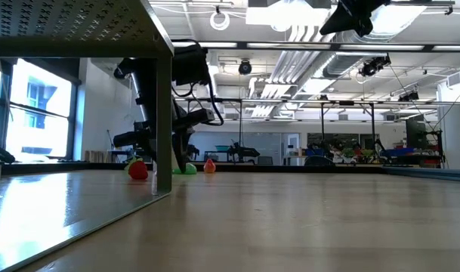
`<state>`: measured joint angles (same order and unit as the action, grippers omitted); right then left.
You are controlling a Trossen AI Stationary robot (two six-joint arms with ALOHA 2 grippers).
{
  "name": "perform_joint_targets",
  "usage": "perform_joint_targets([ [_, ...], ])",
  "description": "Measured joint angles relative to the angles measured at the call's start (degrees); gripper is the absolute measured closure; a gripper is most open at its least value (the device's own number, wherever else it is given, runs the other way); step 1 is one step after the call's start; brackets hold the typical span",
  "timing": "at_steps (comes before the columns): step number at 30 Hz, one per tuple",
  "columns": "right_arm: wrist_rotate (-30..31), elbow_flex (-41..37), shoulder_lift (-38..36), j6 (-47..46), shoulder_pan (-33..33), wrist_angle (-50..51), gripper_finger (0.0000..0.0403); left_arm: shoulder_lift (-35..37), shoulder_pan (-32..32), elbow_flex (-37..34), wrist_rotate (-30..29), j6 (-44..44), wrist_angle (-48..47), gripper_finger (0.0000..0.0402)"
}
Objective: Pick & Place Fruit
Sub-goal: Put the strawberry into the red strainer bowl on the shelf
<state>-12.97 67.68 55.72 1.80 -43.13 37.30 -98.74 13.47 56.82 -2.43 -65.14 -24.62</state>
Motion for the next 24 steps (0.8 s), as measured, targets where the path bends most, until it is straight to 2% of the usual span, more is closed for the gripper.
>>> perform_joint_targets([
  [18, 0.0, 0.0, 0.0, 0.0, 0.0, 0.0, 0.0398, 0.0, 0.0, 0.0, -0.8, 0.3, 0.0, 0.0392],
  [24, 0.0, 0.0, 0.0, 0.0, 0.0, 0.0, 0.0400, 0.0, 0.0, 0.0, -0.9, 0.4, 0.1, 0.0398],
])
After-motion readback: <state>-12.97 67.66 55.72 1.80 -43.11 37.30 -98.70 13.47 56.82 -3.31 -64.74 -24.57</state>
